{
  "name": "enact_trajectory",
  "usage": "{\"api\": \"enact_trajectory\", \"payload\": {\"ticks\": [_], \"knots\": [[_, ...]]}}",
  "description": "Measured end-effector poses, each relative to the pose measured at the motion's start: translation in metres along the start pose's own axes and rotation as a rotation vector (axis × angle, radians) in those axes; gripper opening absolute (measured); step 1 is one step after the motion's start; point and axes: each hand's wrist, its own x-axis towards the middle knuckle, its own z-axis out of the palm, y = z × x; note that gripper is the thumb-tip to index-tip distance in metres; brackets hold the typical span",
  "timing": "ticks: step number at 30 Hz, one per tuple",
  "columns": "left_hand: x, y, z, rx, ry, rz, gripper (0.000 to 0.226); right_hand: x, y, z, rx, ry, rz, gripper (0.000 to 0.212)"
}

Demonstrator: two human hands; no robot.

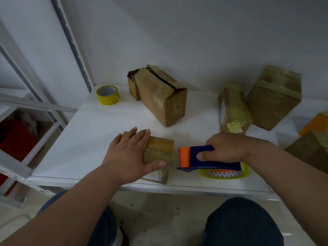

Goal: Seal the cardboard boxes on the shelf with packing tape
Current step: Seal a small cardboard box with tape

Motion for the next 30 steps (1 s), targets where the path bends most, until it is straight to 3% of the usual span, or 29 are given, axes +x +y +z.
{"api": "enact_trajectory", "payload": {"ticks": [4, 11, 21, 25, 30], "knots": [[-0.001, 0.002, -0.001, 0.006, -0.012, -0.006, 0.114, 0.019, -0.019, -0.009, 0.052, -0.049, 0.069, 0.052], [-0.001, 0.003, -0.002, 0.008, -0.012, -0.007, 0.114, 0.023, -0.01, -0.009, 0.534, -0.218, 0.219, 0.037], [-0.002, 0.003, -0.005, -0.001, -0.049, -0.005, 0.114, 0.014, -0.004, -0.011, 0.673, -0.274, 0.319, 0.035], [-0.004, 0.002, -0.005, -0.009, -0.05, 0.0, 0.113, 0.012, 0.0, 0.004, 0.449, -0.14, 0.345, 0.031], [-0.005, 0.002, -0.008, -0.055, -0.009, -0.019, 0.111, -0.014, 0.015, 0.005, 0.553, 0.082, 0.282, 0.046]]}}
